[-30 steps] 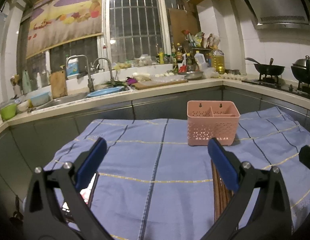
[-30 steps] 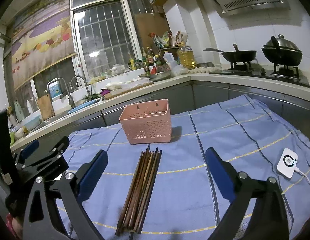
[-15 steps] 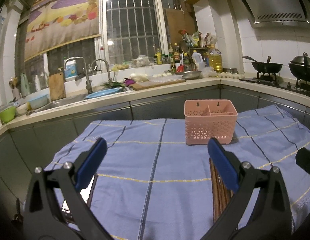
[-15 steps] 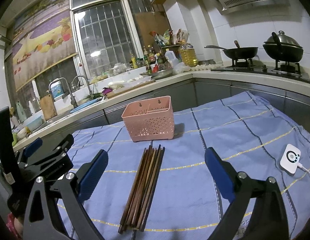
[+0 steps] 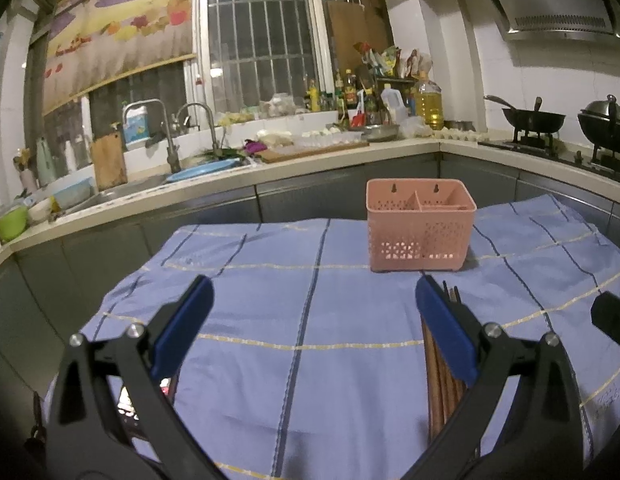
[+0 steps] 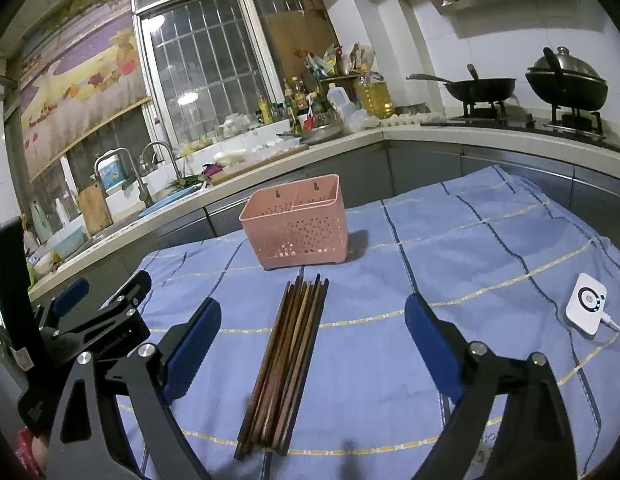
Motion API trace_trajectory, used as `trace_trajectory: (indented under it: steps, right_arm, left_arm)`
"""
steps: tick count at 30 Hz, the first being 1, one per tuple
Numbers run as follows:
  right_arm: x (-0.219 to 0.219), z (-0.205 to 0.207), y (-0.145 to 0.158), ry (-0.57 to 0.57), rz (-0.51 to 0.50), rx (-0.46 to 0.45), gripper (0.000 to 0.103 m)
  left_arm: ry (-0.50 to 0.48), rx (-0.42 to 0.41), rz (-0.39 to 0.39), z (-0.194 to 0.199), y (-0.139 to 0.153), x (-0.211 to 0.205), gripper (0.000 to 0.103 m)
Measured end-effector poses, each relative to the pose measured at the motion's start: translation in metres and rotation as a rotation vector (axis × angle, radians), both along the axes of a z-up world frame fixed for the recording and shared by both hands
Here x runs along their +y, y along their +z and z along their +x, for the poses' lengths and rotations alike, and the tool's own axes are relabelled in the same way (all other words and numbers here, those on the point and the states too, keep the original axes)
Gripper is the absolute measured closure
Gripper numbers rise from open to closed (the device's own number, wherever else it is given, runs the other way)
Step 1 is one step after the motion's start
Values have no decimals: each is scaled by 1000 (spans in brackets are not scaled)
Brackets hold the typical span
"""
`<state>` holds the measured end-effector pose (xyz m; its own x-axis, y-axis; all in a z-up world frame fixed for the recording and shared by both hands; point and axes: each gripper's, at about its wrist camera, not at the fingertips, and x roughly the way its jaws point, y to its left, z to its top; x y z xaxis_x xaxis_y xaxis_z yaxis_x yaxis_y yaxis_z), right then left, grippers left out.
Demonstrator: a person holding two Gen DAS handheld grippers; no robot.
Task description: Organize utensils
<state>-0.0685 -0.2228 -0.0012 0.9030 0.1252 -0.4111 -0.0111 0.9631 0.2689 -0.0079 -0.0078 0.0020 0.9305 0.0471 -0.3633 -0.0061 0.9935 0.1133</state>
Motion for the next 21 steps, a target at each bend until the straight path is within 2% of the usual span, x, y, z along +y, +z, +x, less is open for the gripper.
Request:
trace_trajectory:
  steps: [21]
  right_arm:
    - [0,4,-10,14,8,36,13]
  left_arm:
    - [-16,40,26,-2,-6,1,6]
